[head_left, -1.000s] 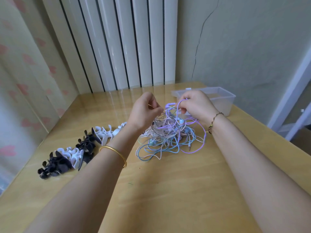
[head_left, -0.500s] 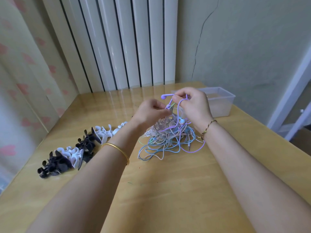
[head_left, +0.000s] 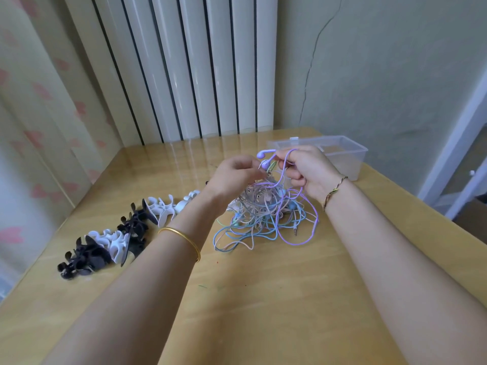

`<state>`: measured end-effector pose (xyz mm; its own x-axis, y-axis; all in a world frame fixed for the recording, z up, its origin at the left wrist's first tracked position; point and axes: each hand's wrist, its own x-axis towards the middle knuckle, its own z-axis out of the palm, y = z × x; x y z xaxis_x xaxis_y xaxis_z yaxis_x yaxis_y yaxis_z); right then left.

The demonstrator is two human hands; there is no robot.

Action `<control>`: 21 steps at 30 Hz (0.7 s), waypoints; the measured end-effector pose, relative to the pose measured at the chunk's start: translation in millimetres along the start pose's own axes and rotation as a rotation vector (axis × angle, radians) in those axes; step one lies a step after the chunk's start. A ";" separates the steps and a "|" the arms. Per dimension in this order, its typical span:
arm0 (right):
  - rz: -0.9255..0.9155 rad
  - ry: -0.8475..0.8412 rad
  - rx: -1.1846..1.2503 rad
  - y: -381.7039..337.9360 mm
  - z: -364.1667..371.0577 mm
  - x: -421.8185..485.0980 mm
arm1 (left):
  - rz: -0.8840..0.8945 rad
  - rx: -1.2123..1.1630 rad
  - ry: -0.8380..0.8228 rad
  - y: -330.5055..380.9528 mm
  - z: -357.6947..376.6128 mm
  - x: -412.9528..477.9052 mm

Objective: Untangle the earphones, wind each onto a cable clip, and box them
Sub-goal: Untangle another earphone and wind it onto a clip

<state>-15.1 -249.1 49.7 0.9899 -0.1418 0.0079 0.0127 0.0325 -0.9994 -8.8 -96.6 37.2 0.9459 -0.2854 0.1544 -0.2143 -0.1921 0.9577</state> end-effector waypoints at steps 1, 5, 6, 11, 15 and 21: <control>0.066 -0.042 0.006 -0.4 -0.7 0.7 | 0.018 -0.002 0.003 -0.2 0.9 -0.2; 0.132 -0.081 0.063 -1.5 0.4 -0.6 | 0.061 0.095 0.108 -5.9 2.8 5.1; 0.093 -0.050 0.084 -3.8 -1.5 -2.9 | 0.064 0.155 0.180 -9.6 1.0 9.3; -0.108 0.164 0.077 -15.8 -29.1 -30.9 | -0.035 0.348 0.426 -29.0 -19.3 19.7; -0.141 0.128 0.034 -10.8 -31.9 -44.3 | 0.001 0.439 0.458 -11.5 -7.6 9.0; -0.103 0.060 0.383 -22.1 -26.0 -43.2 | 0.256 0.247 -0.058 31.4 37.3 -27.5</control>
<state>-61.8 -269.4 70.6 0.9708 -0.2207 0.0945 0.1748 0.3802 -0.9082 -50.6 -129.8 54.1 0.8398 -0.4052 0.3613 -0.5021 -0.3267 0.8007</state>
